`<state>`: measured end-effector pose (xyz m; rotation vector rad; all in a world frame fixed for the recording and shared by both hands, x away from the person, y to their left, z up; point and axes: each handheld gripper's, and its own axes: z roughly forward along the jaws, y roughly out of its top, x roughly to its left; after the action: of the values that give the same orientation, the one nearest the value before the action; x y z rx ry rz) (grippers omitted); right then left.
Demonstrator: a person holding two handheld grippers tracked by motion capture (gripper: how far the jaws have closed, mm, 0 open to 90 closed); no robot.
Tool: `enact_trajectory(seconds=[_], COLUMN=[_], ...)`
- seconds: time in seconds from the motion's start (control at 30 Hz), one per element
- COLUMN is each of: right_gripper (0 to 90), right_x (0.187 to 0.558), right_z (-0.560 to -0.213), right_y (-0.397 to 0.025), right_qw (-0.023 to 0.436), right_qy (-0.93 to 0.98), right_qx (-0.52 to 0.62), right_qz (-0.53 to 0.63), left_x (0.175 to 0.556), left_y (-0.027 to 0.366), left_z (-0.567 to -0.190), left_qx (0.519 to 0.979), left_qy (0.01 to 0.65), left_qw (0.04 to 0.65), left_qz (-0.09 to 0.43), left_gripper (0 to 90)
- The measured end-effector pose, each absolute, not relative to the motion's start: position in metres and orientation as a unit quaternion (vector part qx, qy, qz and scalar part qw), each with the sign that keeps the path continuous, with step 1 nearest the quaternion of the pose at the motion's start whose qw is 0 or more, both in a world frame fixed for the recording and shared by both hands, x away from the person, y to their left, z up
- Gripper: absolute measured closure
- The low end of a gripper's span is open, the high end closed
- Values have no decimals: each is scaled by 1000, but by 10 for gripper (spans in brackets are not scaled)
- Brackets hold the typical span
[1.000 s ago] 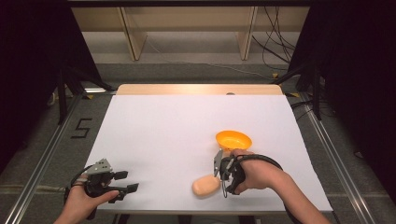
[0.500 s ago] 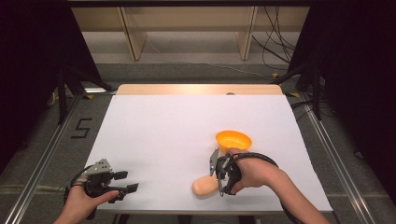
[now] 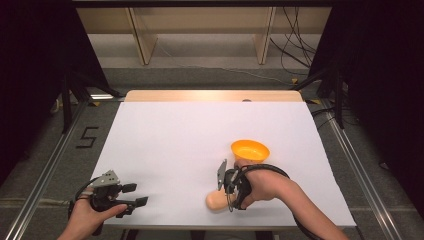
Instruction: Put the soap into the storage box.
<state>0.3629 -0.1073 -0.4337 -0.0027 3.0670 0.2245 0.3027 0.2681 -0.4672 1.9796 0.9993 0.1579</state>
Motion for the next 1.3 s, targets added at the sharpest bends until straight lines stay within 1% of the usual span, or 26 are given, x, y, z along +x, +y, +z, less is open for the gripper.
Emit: enact_trajectory(seconds=[0.03, 0.07, 0.17, 0.23, 0.27, 0.3, 0.33, 0.4, 0.47, 0.5, 0.63, 0.7, 0.73, 0.77, 0.8, 0.87, 0.97, 1.0, 1.3], right_gripper=[245, 244, 241, 240, 240, 240, 239, 240, 240, 240, 240, 241, 241, 241, 241, 242, 242, 241, 242], right_x=[361, 365, 363, 364, 366, 366, 362, 362, 360, 365, 363, 363, 366, 366, 363, 365, 364, 362, 365], right_z=[-434, -436, -436, -438, -440, -440, -439, -442, -441, -442, -445, -445, -447, -447, -446, -449, -448, -449, -453], right_y=[-106, -103, -102, -100, -98, -98, -97, -93, -93, -91, -87, -85, -84, -84, -84, -81, -81, -80, -76], right_qw=[24, 34, 30, 24, 31, 31, 26, 24, 19, 27, 20, 17, 24, 24, 14, 19, 17, 9, 8], right_qy=[997, 995, 997, 996, 996, 996, 998, 996, 997, 997, 996, 997, 996, 996, 998, 996, 998, 998, 998], right_qx=[12, -21, -3, -11, -33, -33, -5, -8, 9, -24, -15, -15, -43, -43, -16, -38, -31, -16, -33], right_qz=[79, 86, 72, 88, 79, 79, 61, 84, 70, 72, 84, 67, 73, 73, 59, 73, 58, 57, 58], left_x=[303, 303, 303, 303, 303, 303, 303, 303, 303, 303, 303, 303, 303, 303, 303, 303, 303, 303, 303], left_y=[268, 268, 268, 268, 268, 268, 268, 268, 268, 268, 268, 268, 268, 268, 268, 268, 268, 268, 268], left_z=[-467, -467, -467, -467, -467, -467, -467, -467, -467, -467, -467, -467, -467, -467, -467, -467, -467, -468, -467], left_qx=[798, 798, 798, 798, 798, 798, 799, 799, 799, 799, 799, 799, 799, 799, 799, 799, 799, 799, 799], left_qy=[403, 403, 402, 402, 402, 402, 402, 402, 402, 402, 402, 402, 401, 401, 401, 401, 401, 401, 401], left_qw=[443, 444, 443, 443, 444, 444, 443, 443, 443, 443, 443, 444, 443, 443, 443, 444, 444, 443, 444], left_qz=[64, 64, 64, 64, 64, 64, 64, 64, 64, 64, 64, 63, 63, 63, 64, 63, 63, 63, 63], left_gripper=[278, 278, 278, 278, 278, 278, 278, 278, 278, 278, 278, 278, 278, 278, 278, 278, 278, 277, 278])
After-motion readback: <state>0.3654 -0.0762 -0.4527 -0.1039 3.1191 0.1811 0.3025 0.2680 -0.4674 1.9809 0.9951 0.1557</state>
